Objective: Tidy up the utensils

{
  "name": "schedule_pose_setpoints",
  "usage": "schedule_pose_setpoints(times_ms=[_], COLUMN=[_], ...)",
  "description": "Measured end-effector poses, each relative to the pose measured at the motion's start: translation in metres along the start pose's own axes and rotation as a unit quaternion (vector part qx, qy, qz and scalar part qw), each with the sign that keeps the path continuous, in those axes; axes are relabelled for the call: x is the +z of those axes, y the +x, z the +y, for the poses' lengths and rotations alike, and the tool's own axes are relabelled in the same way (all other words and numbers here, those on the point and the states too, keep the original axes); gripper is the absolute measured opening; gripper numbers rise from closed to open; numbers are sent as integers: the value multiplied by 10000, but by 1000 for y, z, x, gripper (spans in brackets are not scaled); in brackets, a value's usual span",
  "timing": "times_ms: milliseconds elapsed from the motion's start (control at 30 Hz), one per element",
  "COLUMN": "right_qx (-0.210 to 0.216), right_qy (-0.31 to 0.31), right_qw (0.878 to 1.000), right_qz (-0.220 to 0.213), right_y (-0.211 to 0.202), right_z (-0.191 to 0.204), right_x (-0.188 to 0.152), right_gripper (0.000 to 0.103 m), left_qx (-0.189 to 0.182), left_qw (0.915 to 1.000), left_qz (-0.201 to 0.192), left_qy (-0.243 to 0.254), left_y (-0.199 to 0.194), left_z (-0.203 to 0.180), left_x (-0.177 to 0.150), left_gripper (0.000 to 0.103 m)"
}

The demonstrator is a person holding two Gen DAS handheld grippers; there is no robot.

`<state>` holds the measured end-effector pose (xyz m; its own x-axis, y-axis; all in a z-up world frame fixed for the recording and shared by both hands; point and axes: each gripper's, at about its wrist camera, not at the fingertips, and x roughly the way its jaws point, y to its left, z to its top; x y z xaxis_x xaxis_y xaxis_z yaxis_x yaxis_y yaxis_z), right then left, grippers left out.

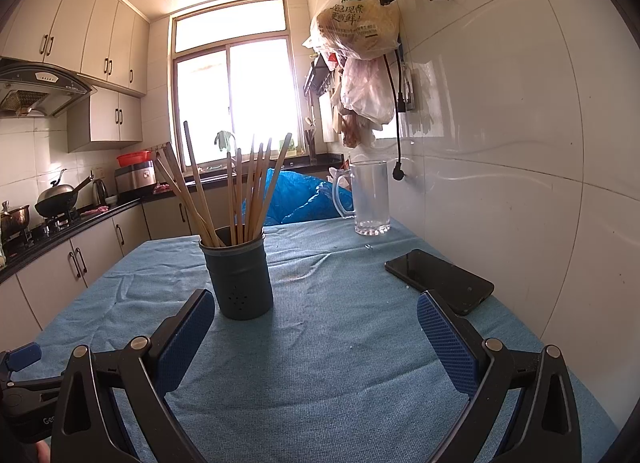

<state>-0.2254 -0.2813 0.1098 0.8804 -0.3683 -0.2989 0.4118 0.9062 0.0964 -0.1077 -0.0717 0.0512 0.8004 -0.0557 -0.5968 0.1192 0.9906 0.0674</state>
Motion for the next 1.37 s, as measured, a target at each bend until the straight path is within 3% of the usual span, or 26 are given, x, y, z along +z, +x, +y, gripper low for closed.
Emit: schedule_pose_setpoints(times_ms=[1267,1367], right_qx=[-4,-3], right_qy=[-10,56], right_qw=[10000,9999], right_qz=[50,162], right_y=[2,7], right_z=[-1,-4], right_x=[-2,-1], right_gripper=[103,103], left_qx=[97,-16], left_qw=[9999,9991], left_qz=[39,408], left_qy=[-30,-68], left_y=[0,12], left_z=[0,4], left_x=[0,3], left_gripper=[93,93])
